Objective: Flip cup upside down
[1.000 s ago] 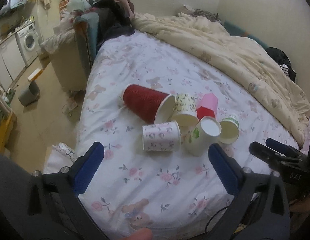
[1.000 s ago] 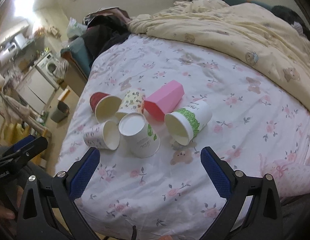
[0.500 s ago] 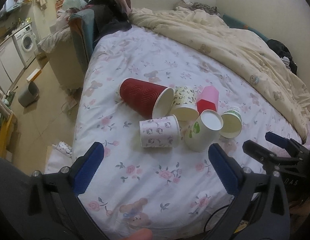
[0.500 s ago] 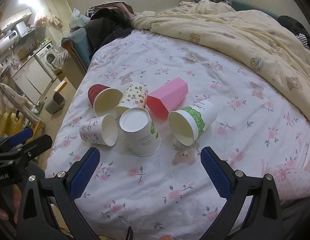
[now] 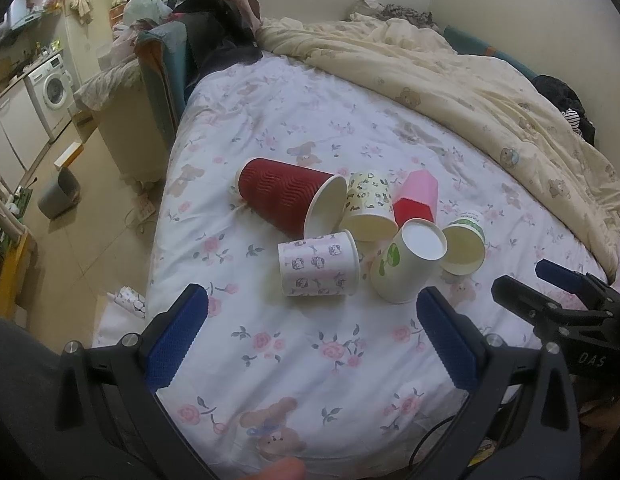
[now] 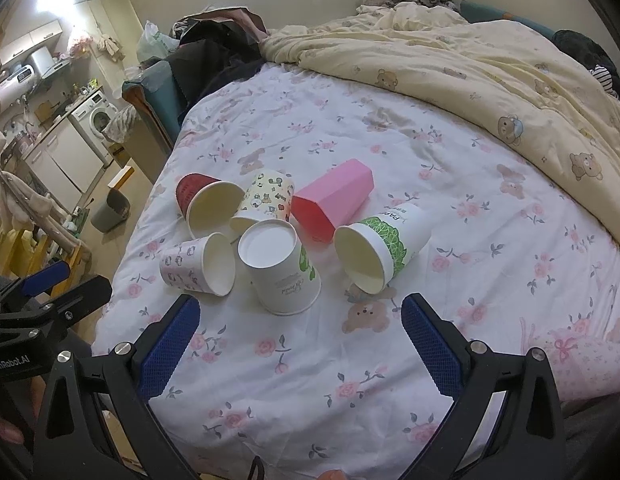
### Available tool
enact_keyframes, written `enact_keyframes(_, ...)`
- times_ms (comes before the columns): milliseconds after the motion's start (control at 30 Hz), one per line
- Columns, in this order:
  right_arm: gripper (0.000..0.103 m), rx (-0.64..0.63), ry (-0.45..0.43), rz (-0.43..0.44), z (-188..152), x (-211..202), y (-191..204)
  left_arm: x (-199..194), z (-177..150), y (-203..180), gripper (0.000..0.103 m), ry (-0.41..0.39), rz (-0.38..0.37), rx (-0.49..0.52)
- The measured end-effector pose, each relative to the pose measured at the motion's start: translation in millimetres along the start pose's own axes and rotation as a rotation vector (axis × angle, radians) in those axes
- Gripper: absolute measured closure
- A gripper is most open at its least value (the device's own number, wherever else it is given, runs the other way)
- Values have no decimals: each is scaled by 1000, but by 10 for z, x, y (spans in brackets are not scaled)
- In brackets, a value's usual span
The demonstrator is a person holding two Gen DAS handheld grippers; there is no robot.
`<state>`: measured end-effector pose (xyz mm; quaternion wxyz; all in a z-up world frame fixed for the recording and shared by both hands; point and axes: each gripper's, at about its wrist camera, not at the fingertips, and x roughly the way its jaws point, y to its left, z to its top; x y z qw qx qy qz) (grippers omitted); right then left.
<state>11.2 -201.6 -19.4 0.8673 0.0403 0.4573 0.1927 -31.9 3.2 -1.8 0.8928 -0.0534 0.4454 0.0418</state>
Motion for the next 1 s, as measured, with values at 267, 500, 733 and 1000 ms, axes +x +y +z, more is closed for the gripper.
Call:
enact_keyframes(267, 0, -3, 3, 10, -3, 7, 7, 4, 3, 6, 0, -1, -7, -5)
enact_keyframes(500, 0, -9, 12, 5, -8, 34, 17, -4, 20, 37, 0, -4, -3, -17)
enact_keyframes(733, 0, -15, 25, 9, -26, 62, 30, -7, 19, 56, 0, 1, -12, -29)
enact_keyframes(1000, 0, -18, 24, 14, -22, 67, 39, -23, 8, 78, 0, -11, -17, -49)
